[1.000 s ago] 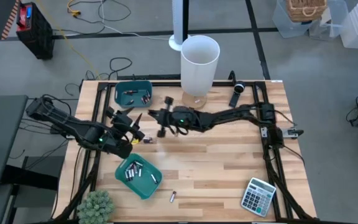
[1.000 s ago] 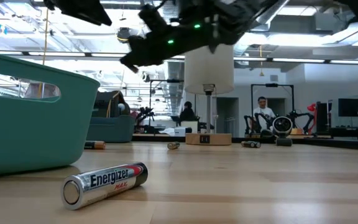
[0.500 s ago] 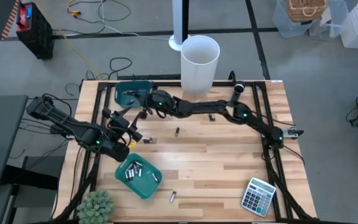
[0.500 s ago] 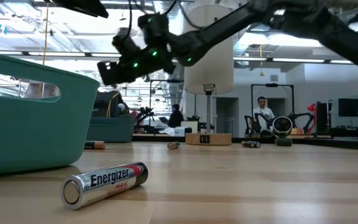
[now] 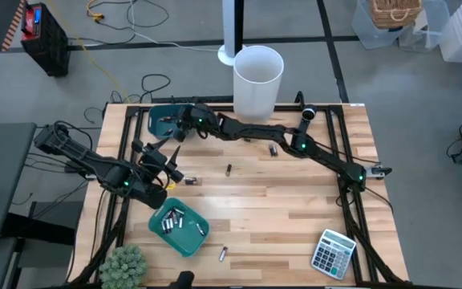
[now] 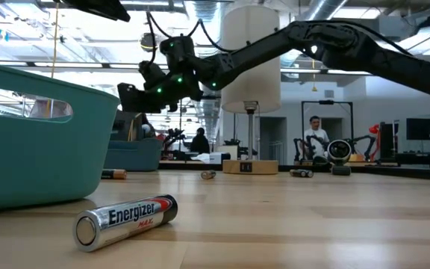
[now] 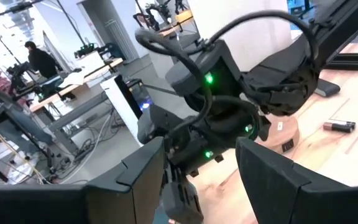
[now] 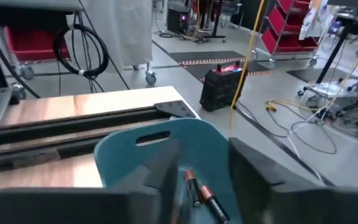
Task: Sort batteries
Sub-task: Put the black battery into the blue bin, then put the silver battery into the green bin
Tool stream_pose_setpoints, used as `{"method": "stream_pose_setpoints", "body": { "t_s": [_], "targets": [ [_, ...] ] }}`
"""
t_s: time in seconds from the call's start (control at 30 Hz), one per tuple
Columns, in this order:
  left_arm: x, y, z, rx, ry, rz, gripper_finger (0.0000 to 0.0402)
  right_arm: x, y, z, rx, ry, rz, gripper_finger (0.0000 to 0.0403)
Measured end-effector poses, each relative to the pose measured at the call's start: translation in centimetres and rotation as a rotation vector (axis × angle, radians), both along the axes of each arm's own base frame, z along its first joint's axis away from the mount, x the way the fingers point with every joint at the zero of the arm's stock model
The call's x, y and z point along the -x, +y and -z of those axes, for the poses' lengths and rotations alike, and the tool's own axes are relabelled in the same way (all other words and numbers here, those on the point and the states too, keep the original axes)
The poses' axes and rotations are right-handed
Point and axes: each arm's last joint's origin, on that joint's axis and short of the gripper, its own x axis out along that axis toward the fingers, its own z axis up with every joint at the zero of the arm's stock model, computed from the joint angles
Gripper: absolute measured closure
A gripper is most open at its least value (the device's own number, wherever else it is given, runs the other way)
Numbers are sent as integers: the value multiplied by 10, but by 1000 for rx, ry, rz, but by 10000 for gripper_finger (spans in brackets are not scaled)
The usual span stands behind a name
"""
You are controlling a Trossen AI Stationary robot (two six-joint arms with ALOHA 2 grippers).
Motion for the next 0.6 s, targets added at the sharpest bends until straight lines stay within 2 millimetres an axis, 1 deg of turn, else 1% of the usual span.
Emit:
{"method": "stream_pose_setpoints", "body": {
  "t_s": [0.07,0.13,0.23,0.37,0.5,0.6],
  "targets": [
    [0,0,0,-2,3,0,207,1,-1,-3,-8,-4,-1,216],
    [0,0,0,-2,4,0,207,1,1,-6,-11,-3,-31,186],
    [0,0,0,-6,10,0,207,1,9,-13,-11,12,-61,166],
    [0,0,0,-11,18,1,207,-1,25,-18,-8,38,-91,171],
    [1,0,1,-24,31,-2,207,-6,45,-18,1,38,-120,194],
    [1,1,0,-44,51,-4,207,-10,61,-20,43,42,-109,214]
  ]
}}
